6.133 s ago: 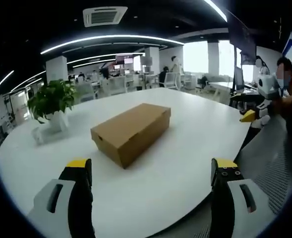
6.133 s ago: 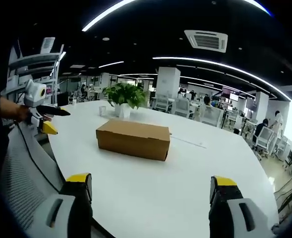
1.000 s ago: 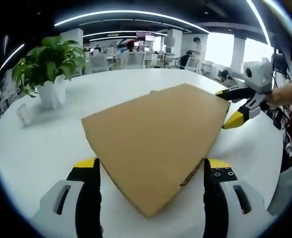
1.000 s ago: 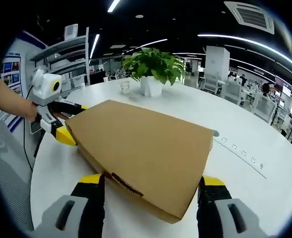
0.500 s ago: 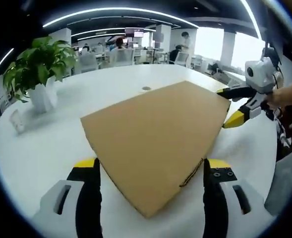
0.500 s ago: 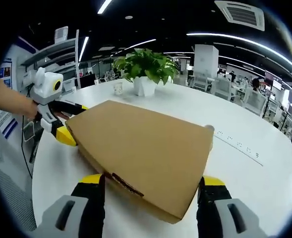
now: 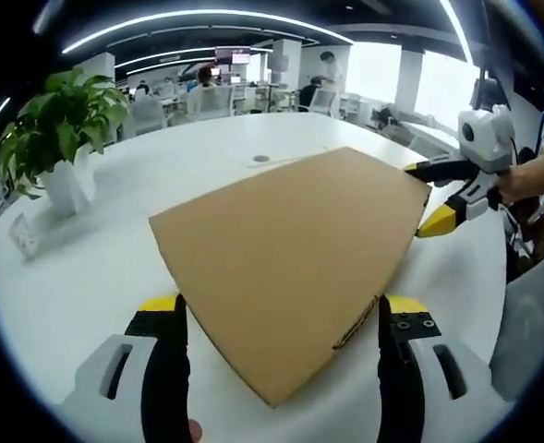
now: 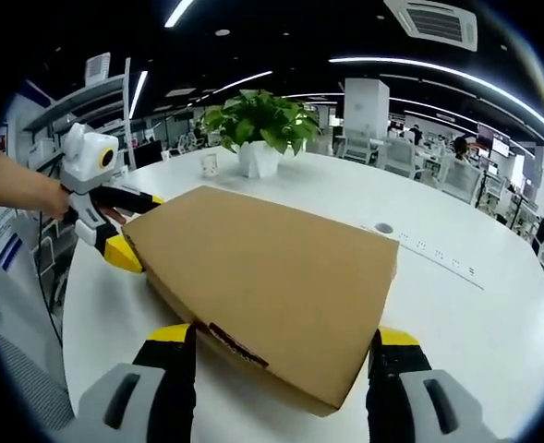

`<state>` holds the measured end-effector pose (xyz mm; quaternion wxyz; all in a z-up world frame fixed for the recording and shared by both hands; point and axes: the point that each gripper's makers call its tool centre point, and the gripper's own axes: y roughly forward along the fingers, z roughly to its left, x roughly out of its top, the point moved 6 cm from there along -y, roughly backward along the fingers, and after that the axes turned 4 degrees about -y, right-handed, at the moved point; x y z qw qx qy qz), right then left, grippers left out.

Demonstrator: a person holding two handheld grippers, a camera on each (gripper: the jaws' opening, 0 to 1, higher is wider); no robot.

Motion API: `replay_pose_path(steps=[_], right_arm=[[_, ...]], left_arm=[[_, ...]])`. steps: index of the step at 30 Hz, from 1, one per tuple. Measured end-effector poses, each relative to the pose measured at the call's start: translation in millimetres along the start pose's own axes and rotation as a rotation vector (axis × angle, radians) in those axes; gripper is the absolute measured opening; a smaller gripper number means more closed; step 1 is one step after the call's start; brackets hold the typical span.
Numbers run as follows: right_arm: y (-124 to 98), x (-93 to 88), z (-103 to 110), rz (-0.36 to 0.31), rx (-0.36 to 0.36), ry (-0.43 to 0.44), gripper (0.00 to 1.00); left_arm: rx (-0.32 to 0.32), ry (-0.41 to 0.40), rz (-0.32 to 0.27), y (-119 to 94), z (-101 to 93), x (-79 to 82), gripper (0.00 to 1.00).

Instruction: Operate the shoe box by opening the lid, removing the specified soft item, and placing it in the target area until the item is outside and the box remains undamaged.

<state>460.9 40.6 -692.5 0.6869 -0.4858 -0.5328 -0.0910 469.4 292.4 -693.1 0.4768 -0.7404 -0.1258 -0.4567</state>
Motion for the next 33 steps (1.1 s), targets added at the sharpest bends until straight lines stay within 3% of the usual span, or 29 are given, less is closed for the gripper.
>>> replay_pose_path(steps=[33], right_arm=[[-10.3, -3.8, 48.1, 0.008, -0.079, 0.065, 0.73]], left_arm=[[-0.053, -0.002, 0.018, -34.0, 0.0, -16.7, 0.79]])
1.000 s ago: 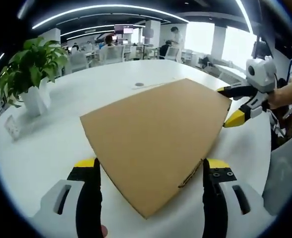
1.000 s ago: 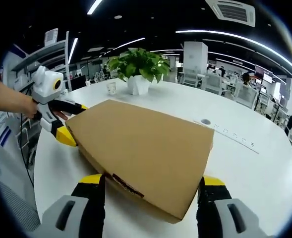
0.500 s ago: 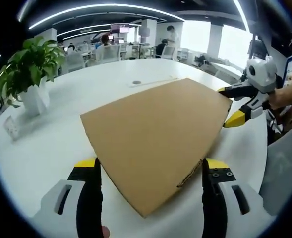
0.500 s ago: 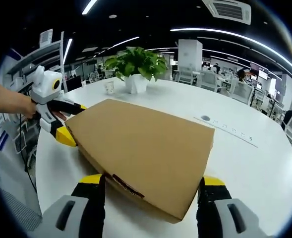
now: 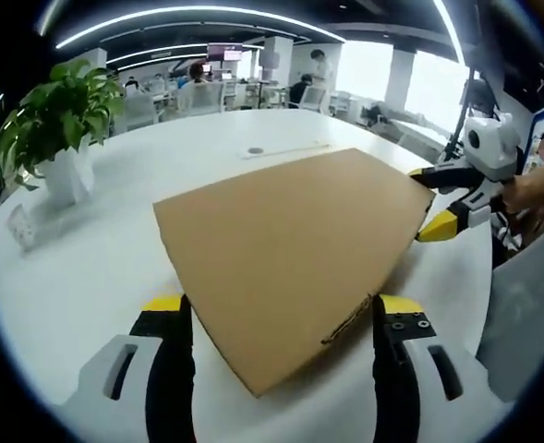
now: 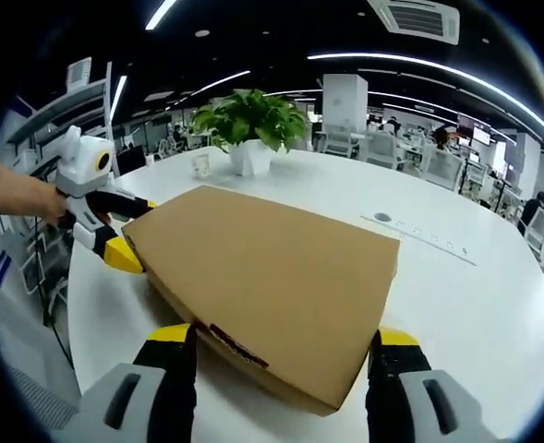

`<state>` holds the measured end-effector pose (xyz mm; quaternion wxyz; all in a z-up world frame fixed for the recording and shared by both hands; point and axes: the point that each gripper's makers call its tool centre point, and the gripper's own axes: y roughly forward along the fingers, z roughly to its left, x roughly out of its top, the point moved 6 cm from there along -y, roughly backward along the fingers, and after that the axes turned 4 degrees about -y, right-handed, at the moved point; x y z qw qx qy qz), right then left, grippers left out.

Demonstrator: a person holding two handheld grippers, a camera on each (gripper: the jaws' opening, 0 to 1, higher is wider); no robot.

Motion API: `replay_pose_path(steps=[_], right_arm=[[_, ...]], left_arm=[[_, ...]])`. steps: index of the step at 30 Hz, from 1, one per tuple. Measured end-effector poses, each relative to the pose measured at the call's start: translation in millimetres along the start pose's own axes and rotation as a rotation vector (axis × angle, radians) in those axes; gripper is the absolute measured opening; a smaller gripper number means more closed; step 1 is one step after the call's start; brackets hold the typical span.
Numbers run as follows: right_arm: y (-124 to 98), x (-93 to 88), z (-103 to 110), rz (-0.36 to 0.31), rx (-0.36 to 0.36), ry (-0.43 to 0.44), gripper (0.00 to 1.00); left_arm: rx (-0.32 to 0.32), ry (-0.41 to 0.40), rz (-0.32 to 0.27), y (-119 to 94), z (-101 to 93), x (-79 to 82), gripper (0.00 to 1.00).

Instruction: Operate the shoe box by opening the lid, removing the specified soft item, and placing it in the target area until the item is outside and the box remains undamaged.

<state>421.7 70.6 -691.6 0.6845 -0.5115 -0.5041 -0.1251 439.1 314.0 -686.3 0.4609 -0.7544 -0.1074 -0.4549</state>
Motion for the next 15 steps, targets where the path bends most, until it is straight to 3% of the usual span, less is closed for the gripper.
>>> replay_pose_path(steps=[15], right_arm=[[-3.0, -2.1, 28.5, -0.008, -0.012, 0.007, 0.74]], left_arm=[[0.000, 0.009, 0.009, -18.6, 8.4, -14.0, 0.79]])
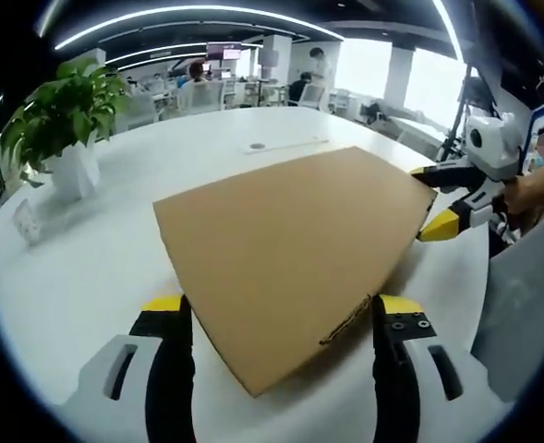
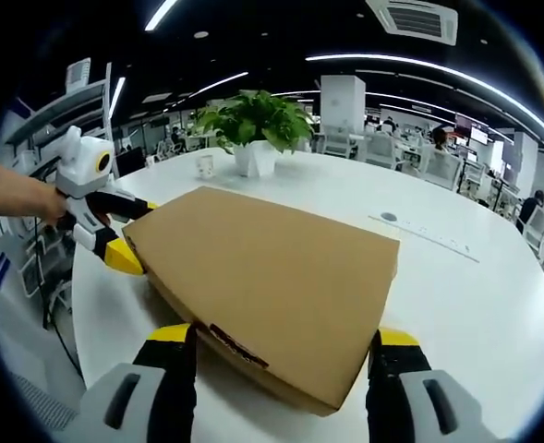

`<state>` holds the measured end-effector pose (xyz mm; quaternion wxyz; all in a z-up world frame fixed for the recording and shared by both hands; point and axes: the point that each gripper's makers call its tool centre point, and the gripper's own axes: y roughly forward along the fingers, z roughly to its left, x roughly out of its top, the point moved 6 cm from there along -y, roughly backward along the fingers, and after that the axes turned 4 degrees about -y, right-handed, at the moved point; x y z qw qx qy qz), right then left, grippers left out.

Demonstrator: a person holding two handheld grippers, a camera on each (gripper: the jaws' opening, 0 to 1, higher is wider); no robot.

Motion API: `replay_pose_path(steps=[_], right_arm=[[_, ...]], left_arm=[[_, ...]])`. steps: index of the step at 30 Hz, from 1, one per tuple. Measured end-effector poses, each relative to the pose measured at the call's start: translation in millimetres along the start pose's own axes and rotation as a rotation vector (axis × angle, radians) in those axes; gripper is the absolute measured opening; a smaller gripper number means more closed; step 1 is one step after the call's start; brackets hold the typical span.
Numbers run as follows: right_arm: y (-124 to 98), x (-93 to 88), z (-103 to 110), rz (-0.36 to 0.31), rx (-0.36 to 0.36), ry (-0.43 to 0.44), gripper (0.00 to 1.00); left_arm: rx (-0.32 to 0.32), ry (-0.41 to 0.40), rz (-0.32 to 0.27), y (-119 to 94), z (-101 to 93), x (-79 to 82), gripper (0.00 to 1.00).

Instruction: Operate the shoe box by opening the lid, removing the specified soft item, and placing it in the target area until the item is outside and the box remains undamaged.

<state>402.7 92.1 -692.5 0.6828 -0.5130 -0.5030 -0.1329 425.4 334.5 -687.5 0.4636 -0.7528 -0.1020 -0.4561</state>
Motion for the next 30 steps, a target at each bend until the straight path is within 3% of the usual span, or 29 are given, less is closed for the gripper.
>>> replay_pose_path(steps=[17, 23, 27, 30], right_arm=[[-7.4, -5.2, 29.4, 0.001, -0.031, 0.012, 0.75], [-8.4, -11.1, 26.0, -0.004, -0.042, -0.058, 0.72], [-12.6, -13.6, 21.6, -0.014, -0.026, -0.085, 0.68], [-18.1, -16.9, 19.5, -0.033, -0.008, -0.087, 0.64]], left_arm=[[-0.018, 0.017, 0.006, -18.0, 6.3, -14.2, 0.79], [0.010, 0.028, -0.011, -18.8, 5.6, -16.5, 0.79], [0.014, -0.019, -0.069, -22.5, 1.7, -19.4, 0.81], [0.052, 0.013, -0.047, -23.4, 2.7, -27.4, 0.77]])
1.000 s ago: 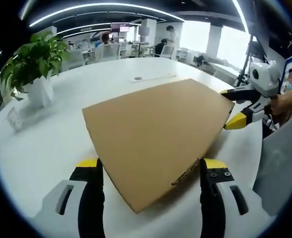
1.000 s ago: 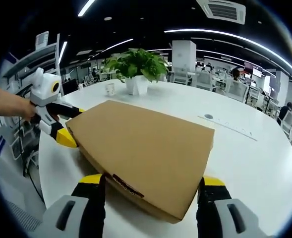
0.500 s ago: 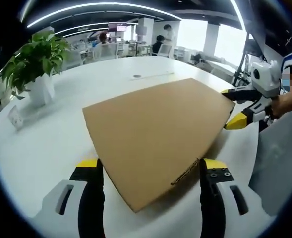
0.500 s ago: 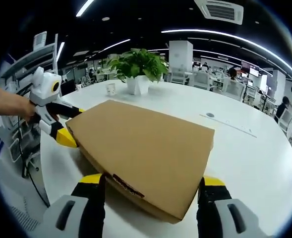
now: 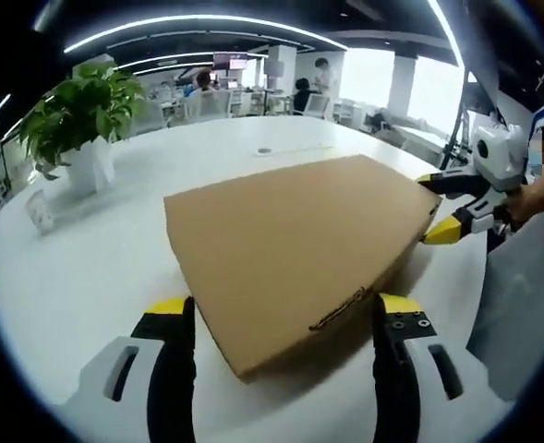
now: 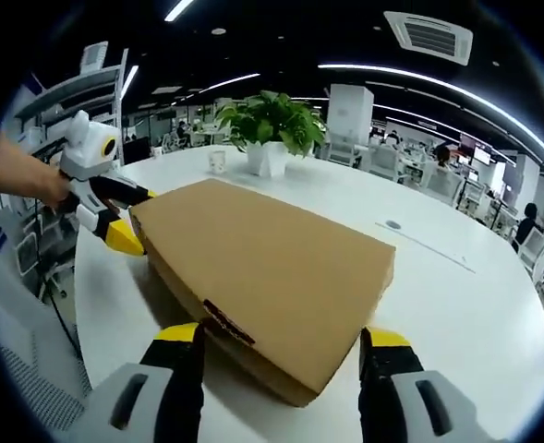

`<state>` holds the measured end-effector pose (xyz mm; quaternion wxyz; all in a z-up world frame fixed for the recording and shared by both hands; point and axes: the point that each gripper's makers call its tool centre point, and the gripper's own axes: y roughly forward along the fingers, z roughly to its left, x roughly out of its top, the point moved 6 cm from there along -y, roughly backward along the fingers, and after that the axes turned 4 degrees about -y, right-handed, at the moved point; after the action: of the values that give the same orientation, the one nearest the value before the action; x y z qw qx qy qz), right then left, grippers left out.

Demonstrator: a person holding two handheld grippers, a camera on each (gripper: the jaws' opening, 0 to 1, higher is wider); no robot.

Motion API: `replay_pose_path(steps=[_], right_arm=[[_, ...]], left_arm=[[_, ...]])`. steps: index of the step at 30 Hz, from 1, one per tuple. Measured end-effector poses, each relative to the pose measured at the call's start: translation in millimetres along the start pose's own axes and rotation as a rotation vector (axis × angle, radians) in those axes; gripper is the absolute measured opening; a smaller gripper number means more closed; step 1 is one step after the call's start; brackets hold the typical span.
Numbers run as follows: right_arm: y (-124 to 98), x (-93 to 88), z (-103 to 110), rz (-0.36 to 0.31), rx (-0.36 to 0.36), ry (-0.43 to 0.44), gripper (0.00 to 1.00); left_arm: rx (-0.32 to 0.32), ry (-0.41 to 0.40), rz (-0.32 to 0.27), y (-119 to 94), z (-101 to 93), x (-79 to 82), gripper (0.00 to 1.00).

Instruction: Operate the shoe box by opening the lid, removing the specified soft item, and placing it in the target area until the item is outside and the box remains undamaged.

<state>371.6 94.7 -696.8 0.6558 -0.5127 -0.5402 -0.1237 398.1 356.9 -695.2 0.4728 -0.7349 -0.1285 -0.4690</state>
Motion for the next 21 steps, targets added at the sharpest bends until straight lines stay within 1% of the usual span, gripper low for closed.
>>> replay_pose_path(steps=[4, 6, 10, 12, 17, 21], right_arm=[[-4.4, -6.1, -0.2, 0.000, 0.029, -0.015, 0.60], [-6.9, -6.2, -0.2, -0.025, 0.041, -0.007, 0.59], [-9.2, -6.7, 2.0, -0.043, 0.049, 0.003, 0.59], [-10.3, -4.8, 3.9, -0.058, 0.054, 0.037, 0.59], [-12.6, -0.7, 4.2, -0.059, 0.047, 0.045, 0.58], [-18.5, 4.5, 2.7, -0.075, 0.057, 0.050, 0.58]], left_arm=[[0.000, -0.010, 0.001, -1.4, -1.6, -6.1, 0.76], [0.007, -0.002, -0.008, -2.8, -2.6, -6.1, 0.73], [0.020, 0.003, -0.024, -4.5, -4.3, -5.5, 0.73], [0.016, 0.005, -0.025, -4.0, -6.0, -5.5, 0.74], [0.009, -0.004, -0.011, -4.4, -7.2, -2.6, 0.75], [0.000, 0.032, 0.006, -10.7, -7.6, 1.2, 0.75]])
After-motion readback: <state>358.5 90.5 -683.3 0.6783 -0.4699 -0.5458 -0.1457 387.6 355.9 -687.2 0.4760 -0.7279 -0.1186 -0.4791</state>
